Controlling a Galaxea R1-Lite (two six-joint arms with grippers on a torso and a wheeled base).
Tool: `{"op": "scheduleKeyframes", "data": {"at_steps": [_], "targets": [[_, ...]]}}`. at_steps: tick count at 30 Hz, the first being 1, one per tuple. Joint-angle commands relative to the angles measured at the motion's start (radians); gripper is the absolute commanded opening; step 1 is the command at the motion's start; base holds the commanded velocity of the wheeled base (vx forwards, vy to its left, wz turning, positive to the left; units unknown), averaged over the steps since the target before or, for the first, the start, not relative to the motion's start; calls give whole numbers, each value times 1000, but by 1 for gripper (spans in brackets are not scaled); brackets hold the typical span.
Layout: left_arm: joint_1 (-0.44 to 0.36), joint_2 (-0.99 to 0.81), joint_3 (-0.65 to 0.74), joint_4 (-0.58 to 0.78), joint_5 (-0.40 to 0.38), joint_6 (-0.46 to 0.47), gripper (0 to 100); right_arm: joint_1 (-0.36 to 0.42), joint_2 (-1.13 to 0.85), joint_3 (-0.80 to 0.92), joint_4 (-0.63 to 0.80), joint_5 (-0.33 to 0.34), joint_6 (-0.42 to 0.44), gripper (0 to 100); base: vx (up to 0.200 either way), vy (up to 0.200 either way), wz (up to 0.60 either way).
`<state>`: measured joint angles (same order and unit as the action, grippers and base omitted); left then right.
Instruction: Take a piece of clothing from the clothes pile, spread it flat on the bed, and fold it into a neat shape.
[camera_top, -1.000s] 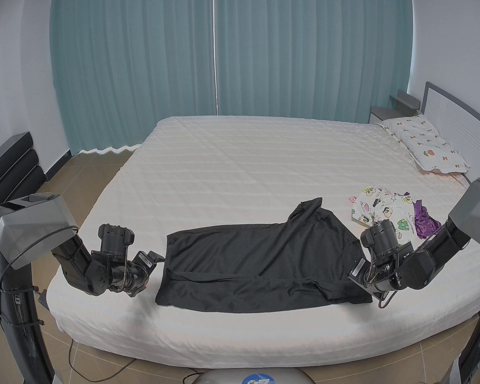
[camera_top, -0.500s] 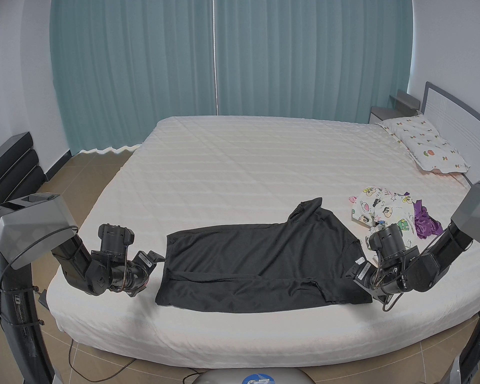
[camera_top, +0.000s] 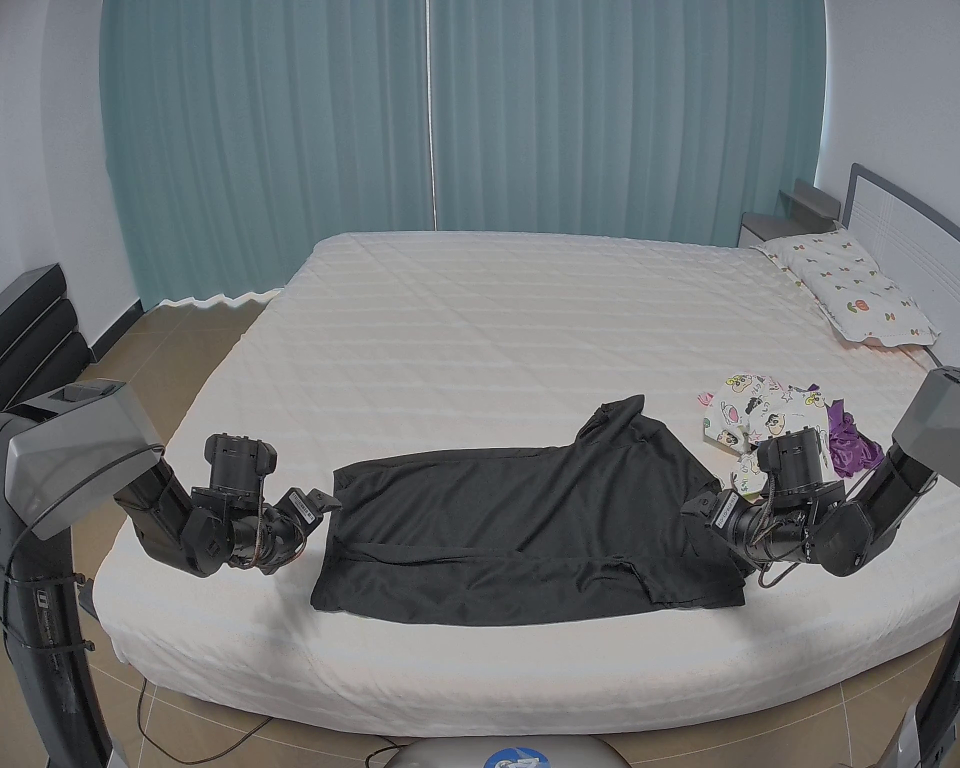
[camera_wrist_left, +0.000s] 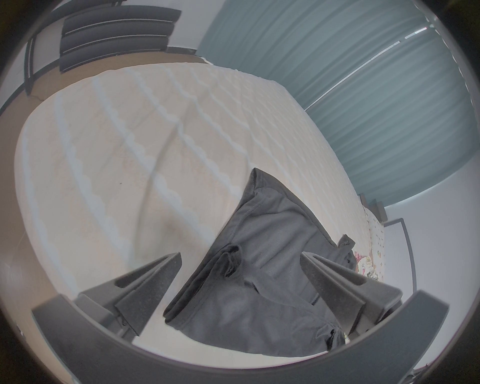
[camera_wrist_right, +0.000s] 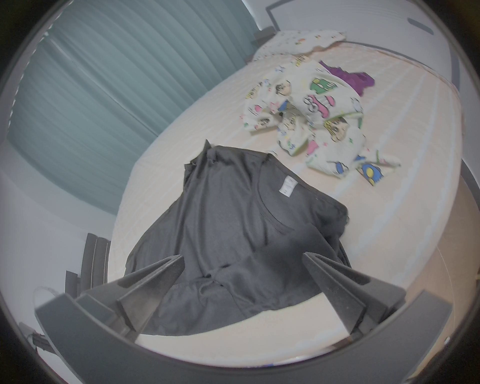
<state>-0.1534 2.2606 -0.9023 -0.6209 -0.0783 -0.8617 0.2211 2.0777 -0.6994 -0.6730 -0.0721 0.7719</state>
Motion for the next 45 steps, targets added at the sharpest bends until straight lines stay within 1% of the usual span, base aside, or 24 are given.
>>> {"op": "scheduleKeyframes", "data": {"at_steps": [1, 3, 4, 6, 9, 10, 11, 12, 18, 19, 22, 26, 28, 29, 31, 32, 33, 34, 37, 39, 40, 42, 45], "targets": [[-29, 71, -59, 16, 0, 47, 100, -3, 67, 1, -66, 2, -39, 100, 0, 0, 0], [-35, 73, -59, 15, 0, 62, 100, -5, 79, 4, -86, -3, -39, 100, 0, 0, 0], [-41, 82, -64, 12, 0, 84, 100, -16, 110, 18, -132, -12, -40, 100, 0, 0, 0], [-44, 88, -90, 20, 5, 96, 100, -29, 133, 47, -189, -11, -40, 100, 0, 0, 0], [-44, 96, -102, 20, 12, 99, 100, -49, 188, 81, -287, -9, -39, 100, 0, 0, 0], [-44, 96, -102, 20, 12, 99, 100, -49, 188, 81, -287, -9, -39, 100, 0, 0, 0], [-46, 97, -102, 20, 12, 101, 100, -54, 216, 93, -352, -11, -42, 100, 0, 0, 0], [-55, 97, -102, 20, 14, 102, 100, -54, 223, 106, -385, -11, -42, 100, 0, 0, 0], [-71, 120, -101, 18, 40, 121, 100, -51, 222, 124, -415, -11, -45, 100, 0, 0, 0], [-72, 126, -99, 16, 43, 138, 0, -49, 222, 123, -416, -11, -45, 100, 0, 0, 0], [-71, 137, -89, 20, 66, 187, 0, -46, 220, 127, -419, -11, -46, 100, 0, 0, 0], [-71, 146, -87, 21, 132, 190, 0, -42, 216, 129, -421, -11, -49, 100, 0, 0, 0], [-71, 148, -86, 21, 140, 190, 0, -42, 216, 129, -421, -11, -49, 100, 0, 0, 0], [-64, 157, -82, 21, 183, 188, 0, -43, 206, 116, -421, -9, -63, 100, 0, 0, 0], [-57, 157, -76, 15, 222, 184, 0, -48, 200, 89, -415, 8, -100, 100, 0, 0, 0], [-55, 157, -76, 13, 226, 182, 0, -48, 200, 81, -410, 9, -105, 100, 0, 0, 0], [-52, 155, -75, 12, 233, 174, 0, -52, 200, 40, -396, 23, -145, 100, 0, 0, 0], [-52, 154, -75, 12, 235, 170, 0, -52, 200, 26, -393, 29, -157, 100, 0, 0, 0], [-54, 151, -73, 10, 235, 128, 0, -52, 193, -9, -370, 71, -163, 100, 0, 0, 0], [-54, 145, -73, 10, 235, 98, 0, -54, 200, 6, -375, 124, -160, 100, 0, 0, 0], [-51, 137, -73, 10, 233, 79, 0, -63, 214, 24, -378, 173, -154, 100, 0, 0, 0], [-46, 129, -73, 12, 226, 67, 0, -91, 249, 21, -393, 226, -164, 100, 0, 0, 0], [-44, 129, -75, 9, 224, 69, 0, -124, 262, 20, -410, 268, -164, 100, 0, 0, 0]]}}
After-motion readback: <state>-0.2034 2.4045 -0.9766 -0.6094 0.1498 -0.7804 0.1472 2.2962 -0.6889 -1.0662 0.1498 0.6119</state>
